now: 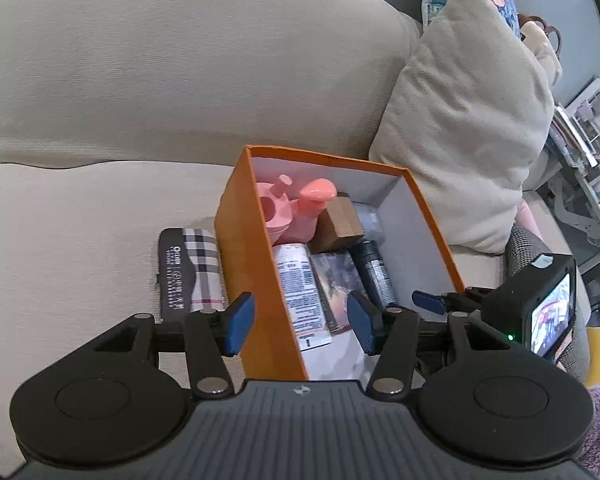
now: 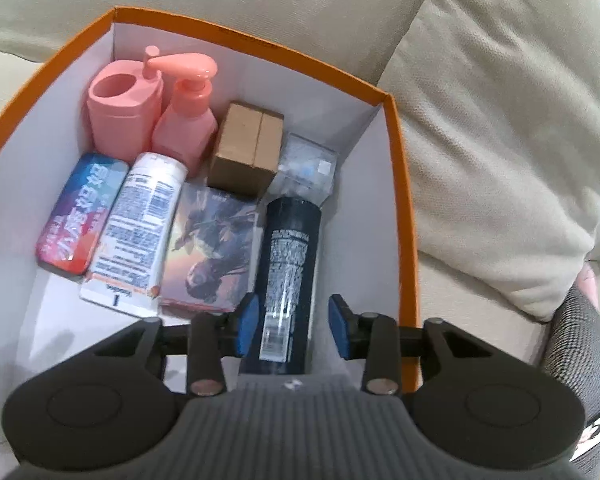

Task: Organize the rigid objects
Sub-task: 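Withdraw both tools from the box toward the yellow tape measure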

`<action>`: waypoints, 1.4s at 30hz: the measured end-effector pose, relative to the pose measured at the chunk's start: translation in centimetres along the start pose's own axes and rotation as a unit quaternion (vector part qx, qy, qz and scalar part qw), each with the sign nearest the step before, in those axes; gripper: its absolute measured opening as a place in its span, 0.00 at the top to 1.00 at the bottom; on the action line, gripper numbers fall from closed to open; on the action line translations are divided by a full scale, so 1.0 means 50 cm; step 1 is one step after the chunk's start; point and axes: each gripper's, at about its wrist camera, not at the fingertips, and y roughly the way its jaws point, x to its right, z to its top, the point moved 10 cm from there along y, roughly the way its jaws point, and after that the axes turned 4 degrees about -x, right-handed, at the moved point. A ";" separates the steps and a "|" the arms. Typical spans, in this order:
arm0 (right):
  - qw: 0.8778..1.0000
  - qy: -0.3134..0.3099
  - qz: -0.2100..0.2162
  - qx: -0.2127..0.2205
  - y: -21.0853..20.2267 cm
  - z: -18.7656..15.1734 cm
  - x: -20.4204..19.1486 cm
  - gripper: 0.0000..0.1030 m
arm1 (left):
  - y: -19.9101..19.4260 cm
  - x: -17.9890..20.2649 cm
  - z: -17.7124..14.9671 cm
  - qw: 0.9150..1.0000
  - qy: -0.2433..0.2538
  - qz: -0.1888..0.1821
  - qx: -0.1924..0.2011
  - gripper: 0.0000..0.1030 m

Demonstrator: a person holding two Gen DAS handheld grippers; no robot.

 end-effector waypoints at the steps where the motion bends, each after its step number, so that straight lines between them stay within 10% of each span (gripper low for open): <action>1: 1.000 -0.003 0.001 -0.004 0.002 -0.006 -0.002 0.78 | -0.002 -0.001 -0.001 1.000 0.002 0.005 0.000 0.40; 10: 0.999 0.023 0.042 -0.011 -0.009 -0.034 -0.002 0.89 | -0.052 -0.023 -0.016 1.000 0.002 0.024 0.013 0.44; 29: 0.956 0.134 0.198 0.172 -0.362 -0.080 -0.151 0.71 | -0.173 -0.102 -0.210 0.994 0.020 0.108 0.026 0.51; 42: 0.969 0.124 0.179 0.115 -0.323 -0.176 -0.331 0.58 | -0.164 -0.187 -0.315 0.987 -0.006 0.160 0.006 0.51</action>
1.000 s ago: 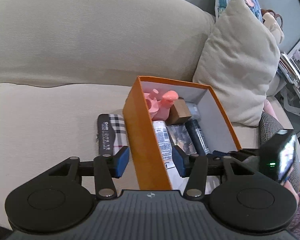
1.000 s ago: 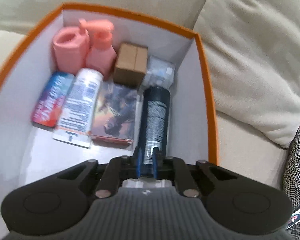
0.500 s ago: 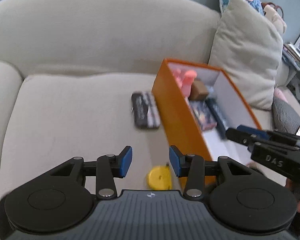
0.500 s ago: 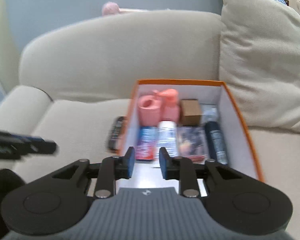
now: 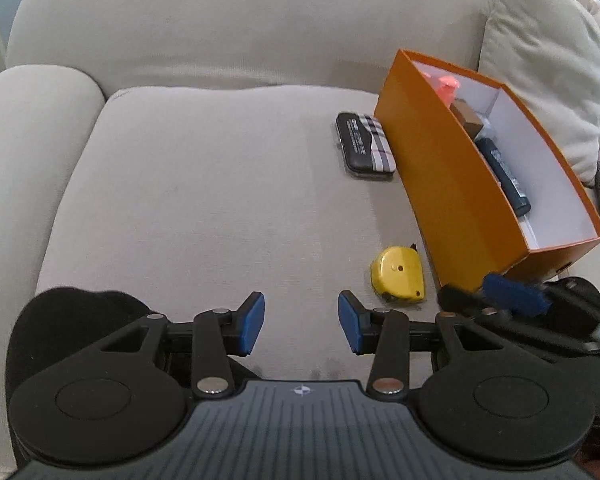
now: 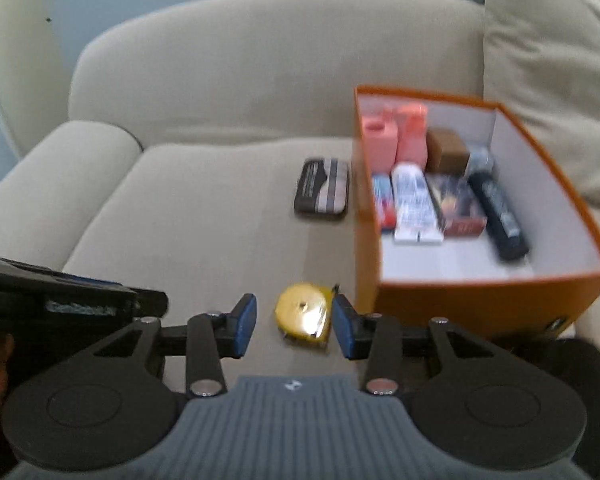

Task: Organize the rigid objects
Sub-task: 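Withdraw both tools from the box toward the yellow tape measure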

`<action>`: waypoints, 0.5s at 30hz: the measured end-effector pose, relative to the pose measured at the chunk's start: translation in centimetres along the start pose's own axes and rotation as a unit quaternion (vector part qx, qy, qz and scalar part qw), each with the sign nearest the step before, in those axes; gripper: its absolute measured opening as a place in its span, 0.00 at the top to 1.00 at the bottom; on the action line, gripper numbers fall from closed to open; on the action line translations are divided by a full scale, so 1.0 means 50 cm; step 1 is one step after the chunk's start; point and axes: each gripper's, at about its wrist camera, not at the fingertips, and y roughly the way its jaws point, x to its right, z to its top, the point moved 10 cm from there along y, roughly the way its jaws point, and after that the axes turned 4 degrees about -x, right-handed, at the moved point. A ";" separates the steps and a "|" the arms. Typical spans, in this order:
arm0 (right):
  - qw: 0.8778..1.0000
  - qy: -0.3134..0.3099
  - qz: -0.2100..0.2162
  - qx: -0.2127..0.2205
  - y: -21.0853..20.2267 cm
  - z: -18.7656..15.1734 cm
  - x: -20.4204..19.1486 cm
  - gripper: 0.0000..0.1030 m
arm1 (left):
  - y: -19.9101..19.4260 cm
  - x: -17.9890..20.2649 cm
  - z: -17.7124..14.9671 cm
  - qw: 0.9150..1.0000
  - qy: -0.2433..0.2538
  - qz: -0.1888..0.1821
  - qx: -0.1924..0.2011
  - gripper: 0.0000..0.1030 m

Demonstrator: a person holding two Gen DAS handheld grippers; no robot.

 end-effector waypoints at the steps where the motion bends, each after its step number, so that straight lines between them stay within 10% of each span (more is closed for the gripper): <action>1: 1.000 0.005 -0.011 -0.006 0.012 -0.004 0.000 0.58 | -0.002 -0.002 0.003 1.000 0.004 0.000 0.005 0.51; 15: 0.997 0.023 -0.073 -0.031 0.126 -0.016 -0.025 0.46 | 0.047 -0.049 0.008 1.000 0.011 -0.016 -0.008 0.51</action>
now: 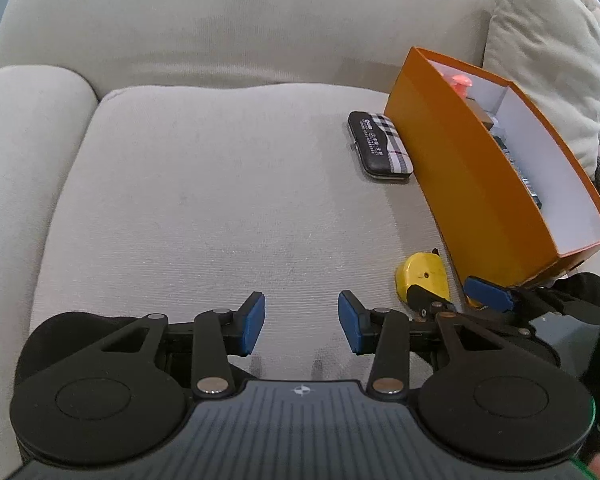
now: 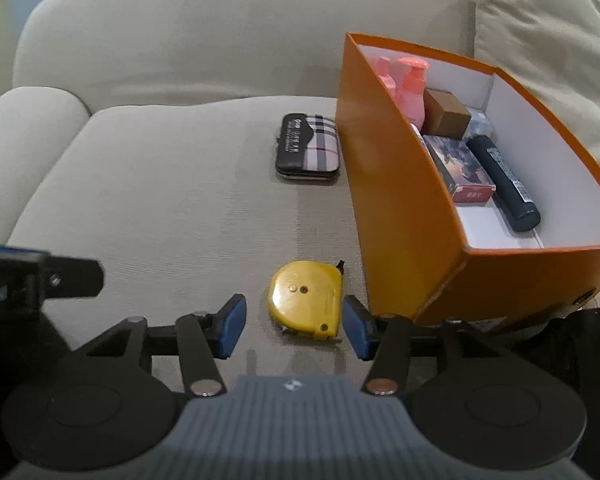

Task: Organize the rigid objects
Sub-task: 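Withdraw both tools from the box toward the yellow tape measure, then grasp the yellow tape measure with the right tool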

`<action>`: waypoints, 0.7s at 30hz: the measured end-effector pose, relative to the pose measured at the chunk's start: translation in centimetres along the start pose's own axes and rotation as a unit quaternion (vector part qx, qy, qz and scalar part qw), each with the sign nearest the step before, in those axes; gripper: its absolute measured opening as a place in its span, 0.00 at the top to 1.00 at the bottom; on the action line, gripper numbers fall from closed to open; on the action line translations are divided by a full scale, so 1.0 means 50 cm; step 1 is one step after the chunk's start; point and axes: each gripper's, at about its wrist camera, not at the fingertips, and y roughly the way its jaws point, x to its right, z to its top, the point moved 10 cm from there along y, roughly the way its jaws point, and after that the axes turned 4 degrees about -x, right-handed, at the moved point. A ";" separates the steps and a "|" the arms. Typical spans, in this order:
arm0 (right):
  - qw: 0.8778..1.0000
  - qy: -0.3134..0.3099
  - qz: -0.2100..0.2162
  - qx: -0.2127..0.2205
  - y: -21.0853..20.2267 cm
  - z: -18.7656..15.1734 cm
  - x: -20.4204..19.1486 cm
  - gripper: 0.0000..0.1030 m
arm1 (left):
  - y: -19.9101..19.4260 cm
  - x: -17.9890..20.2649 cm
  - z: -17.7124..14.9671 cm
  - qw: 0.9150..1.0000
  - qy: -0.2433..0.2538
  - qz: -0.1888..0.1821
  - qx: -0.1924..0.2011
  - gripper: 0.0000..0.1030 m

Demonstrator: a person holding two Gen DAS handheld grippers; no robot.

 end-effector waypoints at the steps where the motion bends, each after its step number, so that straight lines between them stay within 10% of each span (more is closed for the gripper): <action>1: 1.000 0.005 -0.002 -0.004 0.009 0.001 0.003 0.46 | 0.006 -0.002 0.002 1.000 0.000 -0.001 -0.003 0.51; 14: 0.994 0.087 -0.005 -0.061 0.089 -0.015 0.021 0.44 | 0.052 -0.015 0.010 0.999 -0.009 0.004 -0.037 0.51; 21: 0.997 0.030 0.038 -0.062 0.075 -0.018 -0.037 0.55 | 0.033 -0.045 0.010 0.998 -0.032 0.041 -0.034 0.51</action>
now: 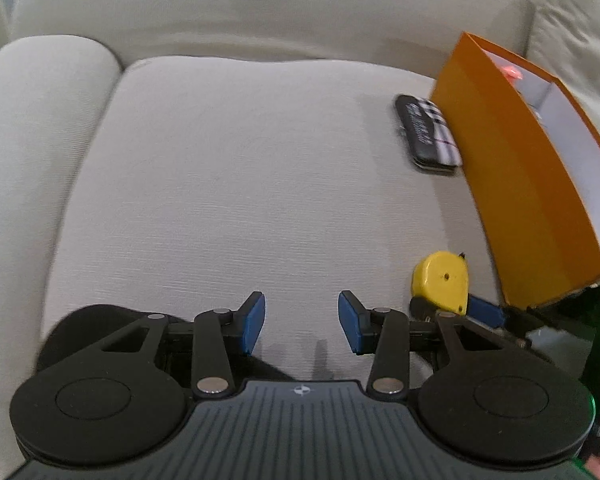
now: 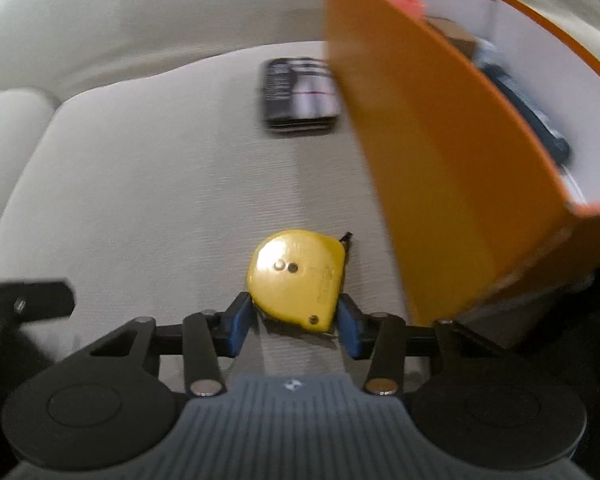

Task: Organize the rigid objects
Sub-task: 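Grasp the yellow tape measure with the right tool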

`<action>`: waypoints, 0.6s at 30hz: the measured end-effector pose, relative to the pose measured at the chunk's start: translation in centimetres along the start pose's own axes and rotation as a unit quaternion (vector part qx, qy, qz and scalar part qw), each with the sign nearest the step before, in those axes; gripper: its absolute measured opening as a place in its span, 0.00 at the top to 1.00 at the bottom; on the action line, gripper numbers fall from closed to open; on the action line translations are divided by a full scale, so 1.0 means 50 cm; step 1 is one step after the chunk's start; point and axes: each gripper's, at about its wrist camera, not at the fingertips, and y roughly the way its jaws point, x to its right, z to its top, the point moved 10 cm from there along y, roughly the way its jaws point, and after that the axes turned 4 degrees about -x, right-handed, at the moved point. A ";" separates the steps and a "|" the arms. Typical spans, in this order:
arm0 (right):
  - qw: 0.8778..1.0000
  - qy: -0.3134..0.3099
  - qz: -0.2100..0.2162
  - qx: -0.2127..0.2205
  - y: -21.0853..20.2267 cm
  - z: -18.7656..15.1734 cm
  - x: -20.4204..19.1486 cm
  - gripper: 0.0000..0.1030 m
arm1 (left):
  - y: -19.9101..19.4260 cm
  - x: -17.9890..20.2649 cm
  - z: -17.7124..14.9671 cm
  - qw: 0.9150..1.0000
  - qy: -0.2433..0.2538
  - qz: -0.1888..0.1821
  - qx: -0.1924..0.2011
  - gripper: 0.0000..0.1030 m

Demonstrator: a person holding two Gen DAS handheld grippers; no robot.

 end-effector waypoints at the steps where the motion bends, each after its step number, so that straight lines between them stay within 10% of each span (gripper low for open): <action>1: 1.000 -0.016 0.008 -0.003 -0.001 -0.004 -0.016 0.55 | -0.007 -0.007 0.002 1.000 -0.004 0.008 0.003 0.51; 18: 0.997 -0.070 0.014 -0.031 0.008 0.013 -0.033 0.39 | -0.103 -0.043 0.004 0.998 -0.026 0.039 0.044 0.51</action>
